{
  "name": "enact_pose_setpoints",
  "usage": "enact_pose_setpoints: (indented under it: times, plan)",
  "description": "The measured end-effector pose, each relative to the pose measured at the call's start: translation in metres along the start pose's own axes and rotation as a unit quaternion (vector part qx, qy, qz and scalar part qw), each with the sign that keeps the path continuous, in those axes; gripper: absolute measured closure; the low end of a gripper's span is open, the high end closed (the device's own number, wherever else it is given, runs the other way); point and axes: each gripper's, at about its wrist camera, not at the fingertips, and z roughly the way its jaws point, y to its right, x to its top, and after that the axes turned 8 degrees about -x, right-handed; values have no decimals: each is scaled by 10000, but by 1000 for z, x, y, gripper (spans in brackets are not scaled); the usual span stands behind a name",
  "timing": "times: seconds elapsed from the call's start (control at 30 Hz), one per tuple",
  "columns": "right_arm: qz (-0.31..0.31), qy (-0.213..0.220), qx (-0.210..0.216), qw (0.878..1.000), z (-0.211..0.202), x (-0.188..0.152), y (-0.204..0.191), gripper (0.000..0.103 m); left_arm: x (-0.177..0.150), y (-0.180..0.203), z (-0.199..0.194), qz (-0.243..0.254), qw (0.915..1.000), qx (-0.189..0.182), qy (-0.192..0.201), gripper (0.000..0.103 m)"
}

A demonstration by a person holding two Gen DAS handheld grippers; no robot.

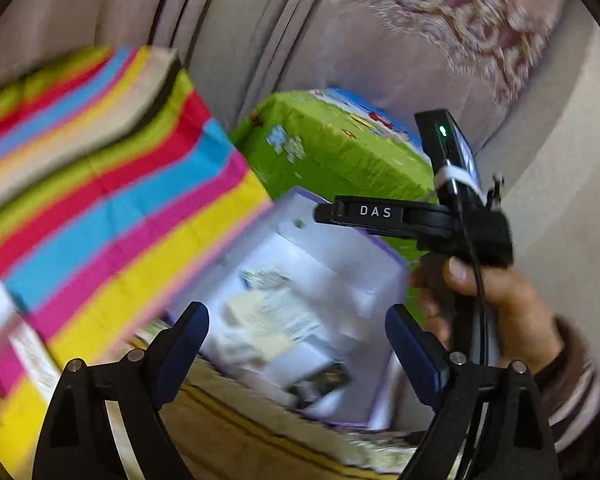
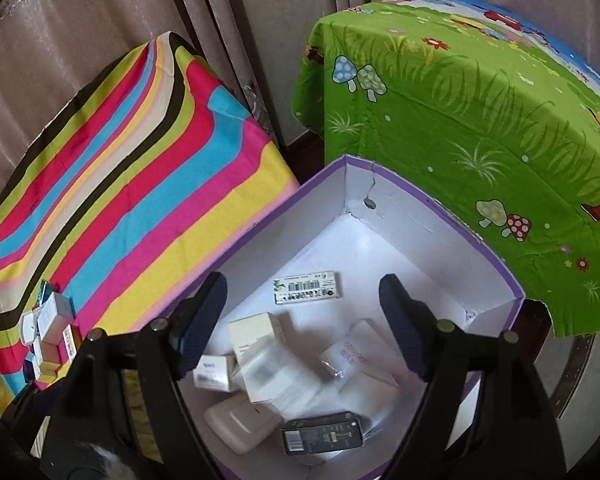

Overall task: Organize rigid objects
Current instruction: 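Open both tools to drop the boxes into the storage box, then move both open tools back to the striped table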

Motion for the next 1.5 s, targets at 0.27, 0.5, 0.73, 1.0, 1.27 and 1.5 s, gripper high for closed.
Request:
enact_pose_setpoints:
  times: [0.27, 0.5, 0.73, 1.0, 1.27, 1.5]
  plan:
    - [-128, 156, -127, 9997, -14, 4, -27, 20, -5, 7, -34, 829, 9906, 961, 506, 12]
    - [-172, 360, 21, 9992, -27, 4, -59, 18, -3, -5, -51, 783, 9845, 1426, 663, 12]
    - [-328, 288, 192, 9989, -24, -7, -84, 17, -2, -18, -59, 642, 9840, 1463, 792, 12]
    - [-467, 202, 588, 9970, -20, -23, -116, 17, -4, -34, -81, 237, 9804, 1582, 1146, 12]
    - [-761, 56, 914, 9929, -18, -36, -142, 17, -5, -61, -95, -412, 9734, 1772, 1390, 12]
    - [-1163, 25, 1148, 9866, -19, -49, -170, 17, -15, -98, -111, -979, 9603, 2207, 1398, 12]
